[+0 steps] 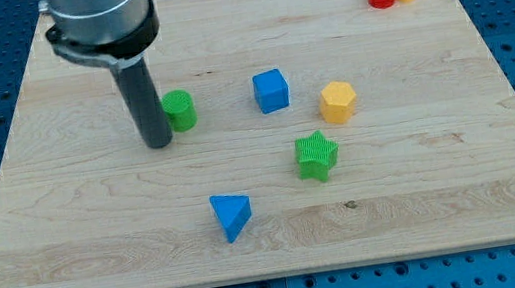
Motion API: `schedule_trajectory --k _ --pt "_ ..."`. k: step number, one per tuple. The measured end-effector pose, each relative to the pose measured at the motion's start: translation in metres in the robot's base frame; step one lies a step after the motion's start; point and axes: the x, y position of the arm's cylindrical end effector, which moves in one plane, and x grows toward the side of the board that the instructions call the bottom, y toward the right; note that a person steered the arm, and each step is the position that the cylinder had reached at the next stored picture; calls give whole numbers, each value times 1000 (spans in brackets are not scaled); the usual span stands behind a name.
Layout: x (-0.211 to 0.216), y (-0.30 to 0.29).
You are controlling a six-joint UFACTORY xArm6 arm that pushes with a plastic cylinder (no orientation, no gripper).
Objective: Push the blue triangle slightly up
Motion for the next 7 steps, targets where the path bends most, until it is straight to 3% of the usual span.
schedule_trajectory --k 2,4,6,7 --pt "117 12" --pt "127 46" --pt "124 124" --pt "124 95"
